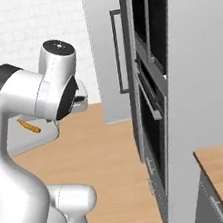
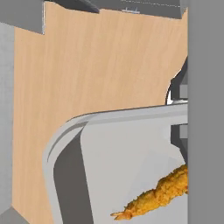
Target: Take the meat container that has the shrimp and place it on the second highest rack of the freezer. Then take the vegetable container that has the lime and tomato and place it on the highest rack of the freezer.
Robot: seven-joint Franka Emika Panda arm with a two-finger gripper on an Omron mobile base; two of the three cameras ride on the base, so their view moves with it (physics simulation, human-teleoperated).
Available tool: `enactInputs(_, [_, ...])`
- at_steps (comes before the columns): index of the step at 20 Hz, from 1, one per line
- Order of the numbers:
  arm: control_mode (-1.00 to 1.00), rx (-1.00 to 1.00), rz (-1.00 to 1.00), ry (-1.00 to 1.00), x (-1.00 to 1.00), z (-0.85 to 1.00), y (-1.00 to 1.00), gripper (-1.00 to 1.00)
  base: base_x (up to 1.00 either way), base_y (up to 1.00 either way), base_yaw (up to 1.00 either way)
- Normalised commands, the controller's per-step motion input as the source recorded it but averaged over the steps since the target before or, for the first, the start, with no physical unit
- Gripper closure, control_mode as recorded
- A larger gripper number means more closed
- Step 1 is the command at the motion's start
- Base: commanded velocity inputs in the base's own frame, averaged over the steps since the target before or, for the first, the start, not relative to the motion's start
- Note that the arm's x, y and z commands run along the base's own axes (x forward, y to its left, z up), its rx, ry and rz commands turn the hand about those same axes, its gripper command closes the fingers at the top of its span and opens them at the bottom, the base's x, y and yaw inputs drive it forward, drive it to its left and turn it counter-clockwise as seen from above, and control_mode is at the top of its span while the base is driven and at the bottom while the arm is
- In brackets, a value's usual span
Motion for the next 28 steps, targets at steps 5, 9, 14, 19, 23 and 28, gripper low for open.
enactInputs(5, [1.0, 0.0, 0.0, 0.0, 0.0, 0.0, 0.0, 1.0, 1.0, 0.23, 0.0])
enactInputs(9, [1.0, 0.0, 0.0, 0.0, 0.0, 0.0, 0.0, 1.0, 1.0, 0.41, 0.0])
enactInputs(14, [1.0, 0.0, 0.0, 0.0, 0.0, 0.0, 0.0, 1.0, 1.0, 0.6, -0.12])
enactInputs(19, [1.0, 0.0, 0.0, 0.0, 0.0, 0.0, 0.0, 1.0, 1.0, 0.45, -0.1])
enactInputs(23, [1.0, 0.0, 0.0, 0.0, 0.0, 0.0, 0.0, 1.0, 1.0, 0.31, -0.11])
enactInputs(28, [1.0, 0.0, 0.0, 0.0, 0.0, 0.0, 0.0, 1.0, 1.0, 0.35, -0.12])
